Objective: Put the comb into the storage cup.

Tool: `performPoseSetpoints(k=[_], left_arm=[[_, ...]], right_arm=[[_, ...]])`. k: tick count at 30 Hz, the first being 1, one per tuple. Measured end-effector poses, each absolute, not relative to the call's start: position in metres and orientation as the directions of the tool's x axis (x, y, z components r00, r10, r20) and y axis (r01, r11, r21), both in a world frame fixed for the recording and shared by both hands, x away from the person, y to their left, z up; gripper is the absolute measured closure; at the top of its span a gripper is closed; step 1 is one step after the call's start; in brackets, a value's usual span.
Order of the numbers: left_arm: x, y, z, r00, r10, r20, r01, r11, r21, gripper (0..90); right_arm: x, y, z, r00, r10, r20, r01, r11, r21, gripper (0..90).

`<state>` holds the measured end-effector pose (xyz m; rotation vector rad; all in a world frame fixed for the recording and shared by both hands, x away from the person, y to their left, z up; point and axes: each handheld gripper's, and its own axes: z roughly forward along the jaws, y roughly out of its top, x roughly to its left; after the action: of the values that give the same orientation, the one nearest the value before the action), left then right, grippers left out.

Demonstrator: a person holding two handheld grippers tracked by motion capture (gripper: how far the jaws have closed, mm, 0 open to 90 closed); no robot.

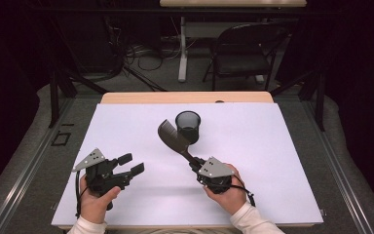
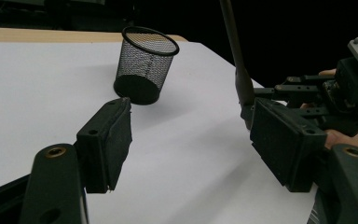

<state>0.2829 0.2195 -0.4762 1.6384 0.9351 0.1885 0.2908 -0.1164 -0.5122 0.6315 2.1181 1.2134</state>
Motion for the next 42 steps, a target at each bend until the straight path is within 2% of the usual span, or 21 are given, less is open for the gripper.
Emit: performPoseSetpoints(k=[14, 19, 42], left_arm=[[0.295, 0.208, -0.455, 0.656, 0.659, -0.368, 0.463, 0.032, 0.886, 32.5], [0.298, 0.203, -0.448, 0.648, 0.657, -0.386, 0.473, 0.05, 0.88, 36.9], [0.309, 0.181, -0.418, 0.648, 0.641, -0.411, 0.46, 0.102, 0.882, 39.3]], right_arm=[[0.29, -0.117, -0.512, -0.693, 0.668, -0.272, 0.097, 0.46, 0.883, 72.5], [0.29, -0.118, -0.511, -0.692, 0.669, -0.272, 0.096, 0.458, 0.884, 72.5], [0.29, -0.119, -0.51, -0.681, 0.678, -0.276, 0.087, 0.449, 0.889, 72.4]])
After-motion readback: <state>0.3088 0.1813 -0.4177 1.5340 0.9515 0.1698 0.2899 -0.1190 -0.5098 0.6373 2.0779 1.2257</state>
